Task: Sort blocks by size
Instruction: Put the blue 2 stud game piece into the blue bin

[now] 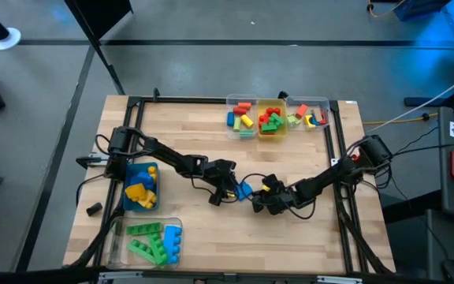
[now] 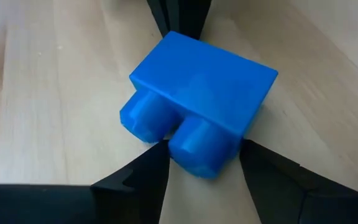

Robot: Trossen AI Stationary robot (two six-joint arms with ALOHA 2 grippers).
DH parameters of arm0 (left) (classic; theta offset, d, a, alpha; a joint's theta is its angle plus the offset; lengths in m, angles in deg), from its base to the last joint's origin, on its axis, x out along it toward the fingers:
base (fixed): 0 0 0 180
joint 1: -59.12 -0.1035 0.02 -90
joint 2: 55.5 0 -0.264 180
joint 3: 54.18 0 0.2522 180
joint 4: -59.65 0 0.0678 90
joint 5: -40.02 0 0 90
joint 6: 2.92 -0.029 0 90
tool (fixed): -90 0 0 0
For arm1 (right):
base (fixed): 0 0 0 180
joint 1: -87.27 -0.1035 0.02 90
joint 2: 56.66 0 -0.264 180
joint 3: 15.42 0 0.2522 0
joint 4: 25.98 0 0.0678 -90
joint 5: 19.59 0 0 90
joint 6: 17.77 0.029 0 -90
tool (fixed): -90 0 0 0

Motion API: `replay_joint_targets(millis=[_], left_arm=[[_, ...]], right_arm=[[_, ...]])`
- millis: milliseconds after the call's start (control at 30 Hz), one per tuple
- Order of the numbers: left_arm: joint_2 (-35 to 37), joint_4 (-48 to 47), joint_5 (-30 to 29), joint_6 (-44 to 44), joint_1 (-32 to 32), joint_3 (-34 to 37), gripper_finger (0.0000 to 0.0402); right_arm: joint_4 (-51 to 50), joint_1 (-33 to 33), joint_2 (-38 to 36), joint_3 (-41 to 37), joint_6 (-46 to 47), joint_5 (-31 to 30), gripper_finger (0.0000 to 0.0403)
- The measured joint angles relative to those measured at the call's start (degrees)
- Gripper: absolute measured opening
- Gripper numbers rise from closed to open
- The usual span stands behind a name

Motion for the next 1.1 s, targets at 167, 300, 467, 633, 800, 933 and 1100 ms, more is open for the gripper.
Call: replay_joint_targets(millis=[167,300,467,633,800,933,1100], left_arm=[[-0.1,0.0,0.5,-1.3,0.4,0.0,0.0166],[-0.1,1.0,0.9,-1.5,1.2,0.1,0.0144],[-0.2,3.4,1.6,-3.0,2.4,-0.1,0.0115],[-0.2,4.1,1.1,-2.8,3.0,-0.1,0.0093],[-0.2,4.1,-0.2,1.1,3.1,-0.1,0.0099],[-0.2,4.2,-0.4,2.8,3.3,-0.1,0.0125],[-0.1,4.0,-0.5,-0.8,4.8,-0.7,0.0152]], right_arm=[[-0.4,0.0,0.0,0.5,0.0,0.1,0.0014],[-0.4,0.0,0.0,0.5,0.0,0.0,0.0014],[0.3,0.1,0.1,0.7,0.0,-0.5,0.0014],[0.3,0.0,0.1,0.7,0.1,-0.4,0.0014],[0.1,0.0,0.1,0.7,0.1,-0.2,0.0014],[0.1,0.0,0.1,0.7,0.1,-0.1,0.0014],[0.1,0.0,0.0,0.7,0.2,2.5,0.0014]])
